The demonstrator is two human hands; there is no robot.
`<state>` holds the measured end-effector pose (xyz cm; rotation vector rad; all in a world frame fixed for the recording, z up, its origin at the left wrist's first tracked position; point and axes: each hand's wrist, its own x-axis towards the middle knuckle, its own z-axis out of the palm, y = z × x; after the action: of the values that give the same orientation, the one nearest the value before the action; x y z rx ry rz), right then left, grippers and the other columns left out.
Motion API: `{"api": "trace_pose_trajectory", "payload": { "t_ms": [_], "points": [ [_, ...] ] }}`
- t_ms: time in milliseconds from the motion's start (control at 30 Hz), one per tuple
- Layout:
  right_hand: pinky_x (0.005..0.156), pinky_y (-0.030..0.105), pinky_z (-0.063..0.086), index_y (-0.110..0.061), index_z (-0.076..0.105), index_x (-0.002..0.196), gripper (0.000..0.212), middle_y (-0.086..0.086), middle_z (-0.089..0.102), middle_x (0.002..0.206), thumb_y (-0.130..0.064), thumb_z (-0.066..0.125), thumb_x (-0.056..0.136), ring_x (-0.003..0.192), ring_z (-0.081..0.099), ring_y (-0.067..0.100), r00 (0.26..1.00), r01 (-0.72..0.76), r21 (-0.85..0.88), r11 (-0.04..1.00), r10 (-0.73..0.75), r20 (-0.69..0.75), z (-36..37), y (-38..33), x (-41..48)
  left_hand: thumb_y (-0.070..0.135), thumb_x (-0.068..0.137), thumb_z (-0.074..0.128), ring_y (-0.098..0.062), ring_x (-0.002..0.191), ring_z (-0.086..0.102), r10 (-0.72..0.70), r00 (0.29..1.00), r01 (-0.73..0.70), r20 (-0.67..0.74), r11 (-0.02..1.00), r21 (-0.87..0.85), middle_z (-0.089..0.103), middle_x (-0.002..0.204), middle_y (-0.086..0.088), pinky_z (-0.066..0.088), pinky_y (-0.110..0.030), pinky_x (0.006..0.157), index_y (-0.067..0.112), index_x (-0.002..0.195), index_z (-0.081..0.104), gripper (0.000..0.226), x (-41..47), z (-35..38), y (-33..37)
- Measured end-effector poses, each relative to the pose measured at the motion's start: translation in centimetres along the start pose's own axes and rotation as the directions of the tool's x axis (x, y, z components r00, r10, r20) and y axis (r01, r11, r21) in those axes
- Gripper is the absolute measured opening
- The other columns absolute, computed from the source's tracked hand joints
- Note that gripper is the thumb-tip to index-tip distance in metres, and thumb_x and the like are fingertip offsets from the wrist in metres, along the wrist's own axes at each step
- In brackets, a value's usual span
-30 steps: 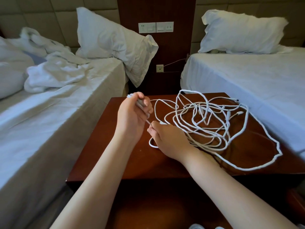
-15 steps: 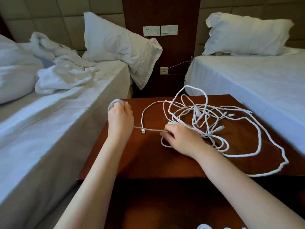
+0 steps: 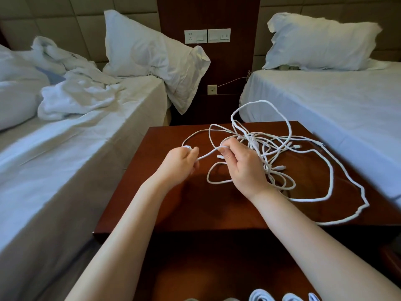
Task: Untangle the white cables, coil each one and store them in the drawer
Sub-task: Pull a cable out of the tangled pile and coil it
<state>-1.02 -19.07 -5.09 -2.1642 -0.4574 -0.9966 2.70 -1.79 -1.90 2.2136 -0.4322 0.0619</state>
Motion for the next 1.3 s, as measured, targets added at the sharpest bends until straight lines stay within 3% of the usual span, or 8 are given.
{"api": "trace_pose_trajectory", "payload": {
  "t_ms": [200,300,433,767,900,967,1067,1300],
  "points": [
    [0.059,0.027,0.045,-0.011,0.060,0.093,0.036,-0.008,0.059,0.071,-0.040,0.040,0.100,0.068,0.057,0.007,0.995,-0.083,0.063,0.994,0.087,-0.055,0.0,0.1,0.3,0.059,0.094,0.030,-0.012,0.037,0.028,-0.010,0.844,0.196,0.536,0.936,-0.292,0.038,0.042,0.000,0.027,-0.021,0.041,0.006,0.065,0.051,0.064,-1.0,-0.3,1.5],
    [0.058,0.015,0.036,-0.016,0.059,0.089,0.028,-0.017,0.050,0.061,-0.036,0.043,0.100,0.064,0.054,0.001,0.987,-0.153,0.112,0.982,0.157,-0.023,-0.1,0.0,0.5,0.045,0.093,0.037,-0.010,0.037,0.026,0.139,0.761,0.231,0.633,0.854,-0.465,0.036,0.043,0.000,0.026,-0.020,0.040,0.011,0.060,0.052,0.050,-1.1,-0.9,1.5],
    [0.055,0.028,0.039,-0.017,0.058,0.085,0.029,-0.009,0.048,0.058,-0.036,0.042,0.100,0.056,0.049,0.011,0.980,-0.196,0.166,0.966,0.189,0.056,-0.1,-0.3,0.6,0.035,0.093,0.030,-0.011,0.041,0.032,0.253,0.695,0.259,0.673,0.786,-0.562,0.043,0.048,0.000,0.033,-0.021,0.043,0.010,0.064,0.057,0.047,-1.2,-1.6,1.6],
    [0.066,0.042,0.050,-0.022,0.061,0.089,0.046,0.003,0.061,0.067,-0.055,0.030,0.095,0.066,0.060,0.018,0.964,-0.226,0.159,0.961,0.197,0.181,-0.1,-0.2,0.6,0.037,0.091,0.034,-0.016,0.047,0.054,0.323,0.772,0.197,0.547,0.697,-0.689,0.061,0.059,-0.009,0.046,-0.022,0.050,0.008,0.069,0.070,0.051,-1.9,-1.1,3.8],
    [0.051,0.033,0.038,-0.044,0.053,0.074,0.033,0.014,0.054,0.058,-0.055,0.031,0.096,0.050,0.049,0.027,0.950,-0.216,0.119,0.969,0.181,0.254,0.2,-0.5,0.4,0.031,0.094,0.031,-0.014,0.046,0.051,0.427,0.833,0.120,0.351,0.480,-0.869,0.059,0.056,-0.008,0.045,-0.023,0.051,0.006,0.068,0.068,0.052,-1.9,-1.8,4.8],
    [0.049,0.030,0.037,-0.039,0.054,0.079,0.031,0.012,0.050,0.053,-0.048,0.034,0.101,0.046,0.045,0.025,0.947,-0.161,0.080,0.984,0.131,0.293,0.4,-0.6,0.2,0.030,0.095,0.029,-0.013,0.048,0.050,0.444,0.855,0.065,0.268,0.422,-0.904,0.059,0.057,-0.006,0.045,-0.023,0.052,0.007,0.068,0.068,0.053,-1.9,-2.7,5.1],
    [0.049,0.020,0.032,-0.014,0.060,0.091,0.030,-0.002,0.038,0.049,-0.031,0.041,0.104,0.046,0.041,0.017,0.944,-0.066,-0.038,0.997,0.075,0.320,0.7,-0.7,-0.1,0.032,0.097,0.027,-0.013,0.049,0.049,0.376,0.908,0.006,0.184,0.426,-0.905,0.059,0.058,-0.005,0.044,-0.023,0.053,0.010,0.067,0.069,0.055,-1.9,-2.9,5.1],
    [0.059,0.018,0.039,-0.014,0.061,0.100,0.022,-0.010,0.055,0.067,-0.029,0.045,0.102,0.061,0.052,0.006,0.913,-0.004,-0.135,0.991,0.059,0.404,1.1,-1.9,-0.1,0.028,0.104,0.023,-0.014,0.054,0.048,0.108,0.990,-0.108,-0.086,0.221,-0.969,0.055,0.062,-0.008,0.043,-0.024,0.058,0.004,0.077,0.053,0.047,-1.7,-2.1,6.1]
  ]
}}
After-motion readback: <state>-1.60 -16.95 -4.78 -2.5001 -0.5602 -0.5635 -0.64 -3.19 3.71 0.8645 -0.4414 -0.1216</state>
